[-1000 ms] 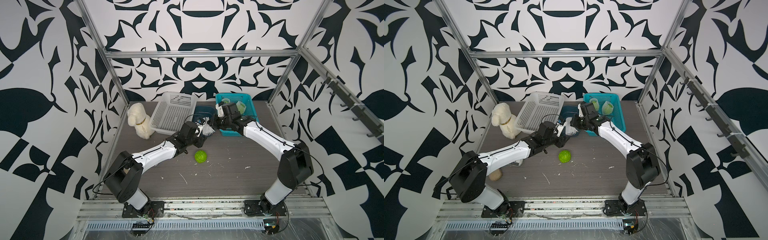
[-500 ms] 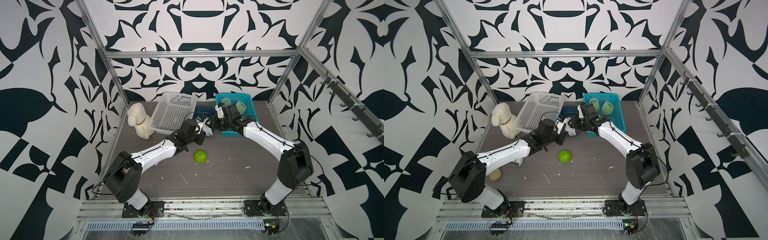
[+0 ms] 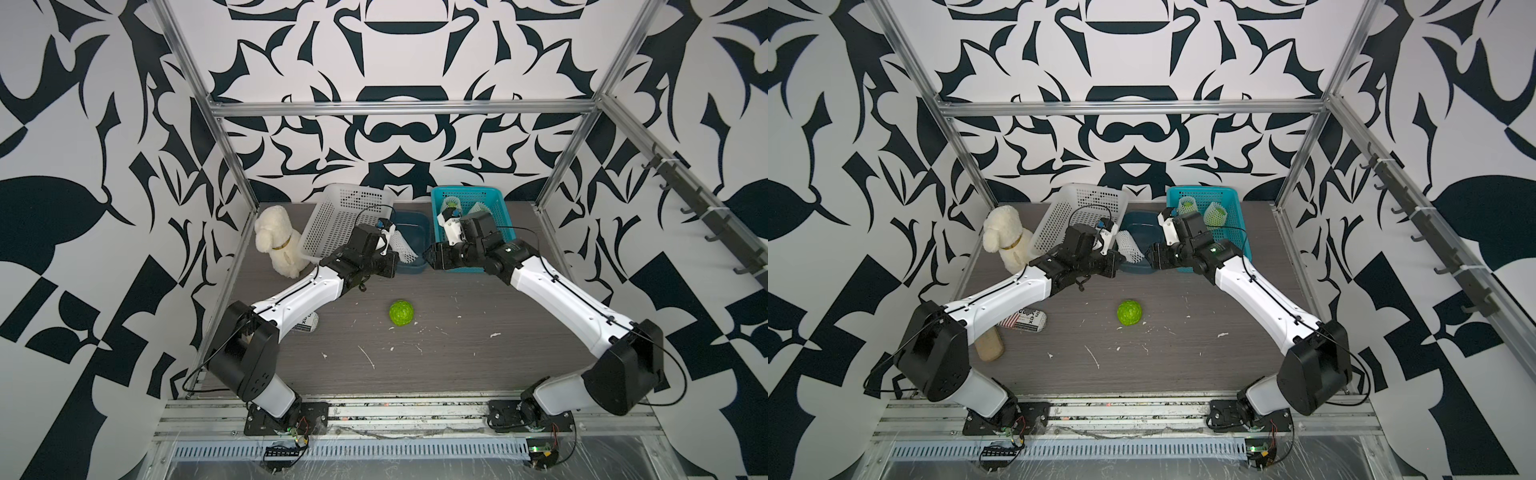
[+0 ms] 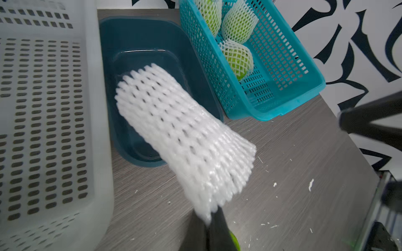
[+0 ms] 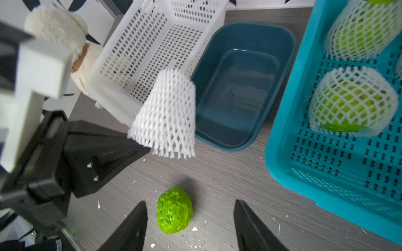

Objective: Sleeve custard apples in foam nets
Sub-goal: Open the foam net.

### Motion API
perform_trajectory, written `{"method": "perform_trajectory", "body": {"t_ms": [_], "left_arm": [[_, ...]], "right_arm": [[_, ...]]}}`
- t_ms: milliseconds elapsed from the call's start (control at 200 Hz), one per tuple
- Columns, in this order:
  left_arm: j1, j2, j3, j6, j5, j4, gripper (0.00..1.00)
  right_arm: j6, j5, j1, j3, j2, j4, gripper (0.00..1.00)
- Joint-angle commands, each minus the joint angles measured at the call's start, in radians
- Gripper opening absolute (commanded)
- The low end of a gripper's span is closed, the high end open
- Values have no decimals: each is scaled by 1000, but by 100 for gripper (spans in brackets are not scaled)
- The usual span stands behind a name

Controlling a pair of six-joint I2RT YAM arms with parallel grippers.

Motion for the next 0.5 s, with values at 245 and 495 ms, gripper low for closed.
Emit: {"method": "perform_trajectory", "body": {"t_ms": [245,495], "left_arm": [[2,13,23,-39,131,-114,1],[1,0,23,-26,155,-138,1]], "right_arm": [[-78,-31,63,36,130,78,67],[-91,113,64,33,138,120,62]]}}
